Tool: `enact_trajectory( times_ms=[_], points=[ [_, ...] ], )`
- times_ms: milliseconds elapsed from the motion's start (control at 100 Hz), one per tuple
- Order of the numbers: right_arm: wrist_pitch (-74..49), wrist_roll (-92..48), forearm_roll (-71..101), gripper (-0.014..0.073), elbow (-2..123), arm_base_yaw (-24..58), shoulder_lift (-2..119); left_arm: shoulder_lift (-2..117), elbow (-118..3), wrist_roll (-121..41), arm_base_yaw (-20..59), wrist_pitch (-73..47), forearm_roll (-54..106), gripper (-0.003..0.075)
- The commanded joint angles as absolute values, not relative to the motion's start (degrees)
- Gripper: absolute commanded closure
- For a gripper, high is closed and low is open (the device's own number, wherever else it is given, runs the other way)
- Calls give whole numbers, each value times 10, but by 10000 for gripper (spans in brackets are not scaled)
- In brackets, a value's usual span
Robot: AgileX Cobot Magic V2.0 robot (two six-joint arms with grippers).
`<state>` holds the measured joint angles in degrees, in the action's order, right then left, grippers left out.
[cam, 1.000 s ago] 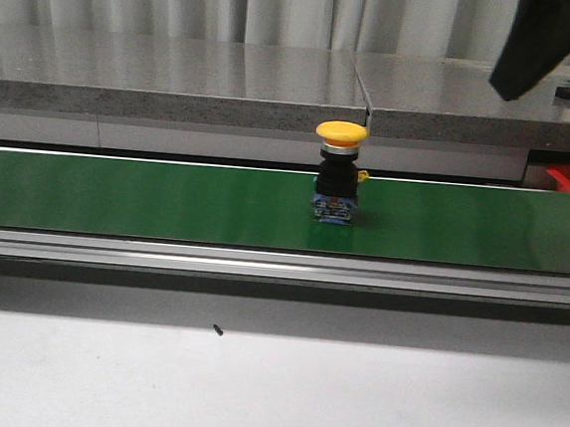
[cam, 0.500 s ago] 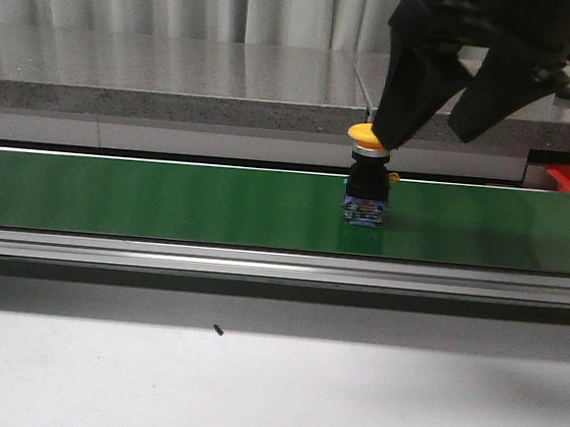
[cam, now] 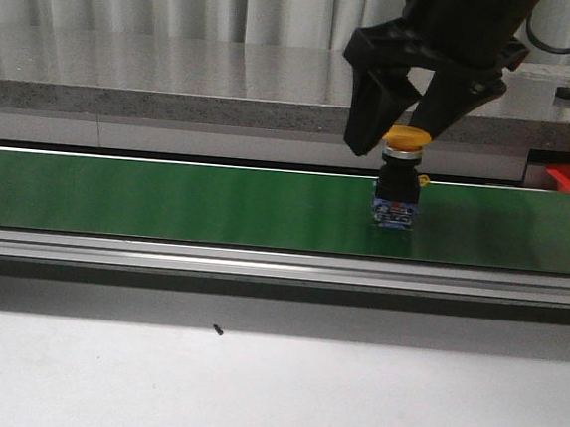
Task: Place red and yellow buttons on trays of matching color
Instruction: 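Lower the right gripper onto the yellow button on the belt, grasp, then carry the yellow button into the yellow tray, open right gripper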
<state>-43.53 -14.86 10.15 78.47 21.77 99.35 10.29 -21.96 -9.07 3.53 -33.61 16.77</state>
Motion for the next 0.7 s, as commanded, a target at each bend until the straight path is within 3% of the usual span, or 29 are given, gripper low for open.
enact_trajectory(
  times_ms=[0,90,210,470,690],
  points=[
    [-441,-149,95,169,811,219,982,109,-234,-89,39,-292,179,741],
    [-454,-144,95,274,812,219,986,109,-234,-89,39,-292,179,741],
    [-457,-123,95,347,812,217,982,109,-234,-89,39,-292,179,741],
    [-491,-98,95,349,812,180,927,109,-234,-89,39,-292,179,741],
    [-569,-98,95,349,810,90,855,109,-234,-89,39,-292,179,741]
  ],
)
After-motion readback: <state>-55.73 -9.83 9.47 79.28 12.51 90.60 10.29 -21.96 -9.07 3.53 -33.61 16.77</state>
